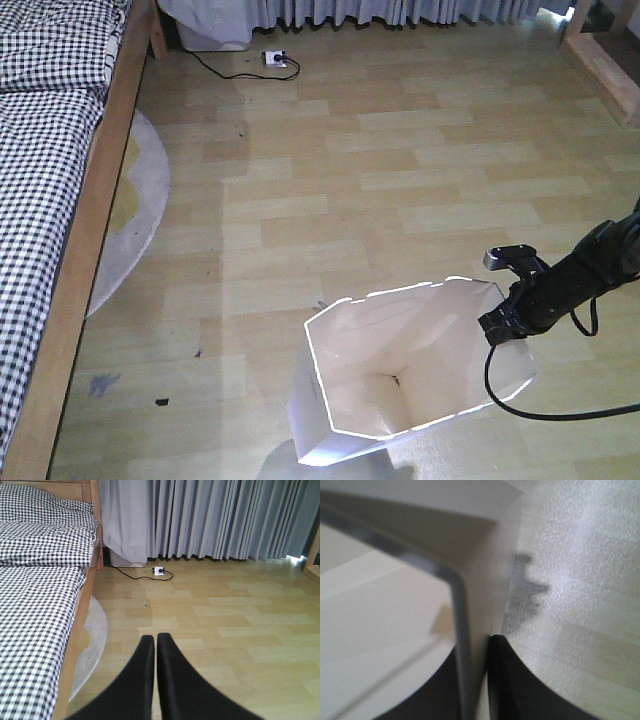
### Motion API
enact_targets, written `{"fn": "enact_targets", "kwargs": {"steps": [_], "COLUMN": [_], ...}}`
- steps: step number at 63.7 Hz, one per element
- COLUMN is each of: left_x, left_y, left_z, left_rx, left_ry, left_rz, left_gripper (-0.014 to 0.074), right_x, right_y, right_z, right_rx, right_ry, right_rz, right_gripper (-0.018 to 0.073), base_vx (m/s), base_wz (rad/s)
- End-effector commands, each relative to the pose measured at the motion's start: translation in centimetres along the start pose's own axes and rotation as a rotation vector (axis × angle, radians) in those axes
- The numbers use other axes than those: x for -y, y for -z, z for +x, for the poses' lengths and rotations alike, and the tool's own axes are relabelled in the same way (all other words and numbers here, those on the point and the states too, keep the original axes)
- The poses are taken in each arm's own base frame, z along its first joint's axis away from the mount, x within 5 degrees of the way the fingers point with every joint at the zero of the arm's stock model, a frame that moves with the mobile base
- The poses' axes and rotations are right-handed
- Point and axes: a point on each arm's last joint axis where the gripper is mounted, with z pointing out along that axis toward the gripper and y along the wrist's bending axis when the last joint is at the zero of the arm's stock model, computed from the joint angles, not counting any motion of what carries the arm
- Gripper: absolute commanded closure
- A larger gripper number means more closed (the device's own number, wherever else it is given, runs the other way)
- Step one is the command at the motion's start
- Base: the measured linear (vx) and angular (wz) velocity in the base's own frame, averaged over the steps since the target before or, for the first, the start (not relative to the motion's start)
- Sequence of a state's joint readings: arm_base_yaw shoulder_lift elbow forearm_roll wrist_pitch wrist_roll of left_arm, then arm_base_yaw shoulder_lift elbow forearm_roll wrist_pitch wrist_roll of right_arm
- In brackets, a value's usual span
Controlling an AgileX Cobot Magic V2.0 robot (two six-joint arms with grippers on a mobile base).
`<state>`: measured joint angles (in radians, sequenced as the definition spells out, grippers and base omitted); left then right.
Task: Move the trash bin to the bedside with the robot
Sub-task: 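Drive toward the curtains beside the checkered bed carrying the bin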
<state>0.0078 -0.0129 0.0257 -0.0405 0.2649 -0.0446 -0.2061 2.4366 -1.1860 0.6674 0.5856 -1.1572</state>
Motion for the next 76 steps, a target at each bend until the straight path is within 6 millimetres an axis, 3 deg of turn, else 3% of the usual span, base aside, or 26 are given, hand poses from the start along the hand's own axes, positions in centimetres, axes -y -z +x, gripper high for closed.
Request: {"fn": "enact_targets", "kwargs": {"steps": [1,76], "left_x": [0.0,0.0], "left_y": [0.02,0.02], "left_z": [-0.31,-0.31], "left_rx": [0.072,0.072], "left_ry": [0.01,0.01], "left_rz": [0.003,0.003], "left_gripper": [0.0602,0.0602], "right_x": [-1.41,-1.41], "right_y": [3.05,3.05], "right_z": [-1.5,-1.5], "right_rx": [0.058,0.058], "right_ry": [-0.018,-0.018], "right_rz": [-0.094,-0.094], "right_gripper": [0.0566,0.0566], "base_vx": [0.27,0.25], "base_wz": [0.04,-0.01]}}
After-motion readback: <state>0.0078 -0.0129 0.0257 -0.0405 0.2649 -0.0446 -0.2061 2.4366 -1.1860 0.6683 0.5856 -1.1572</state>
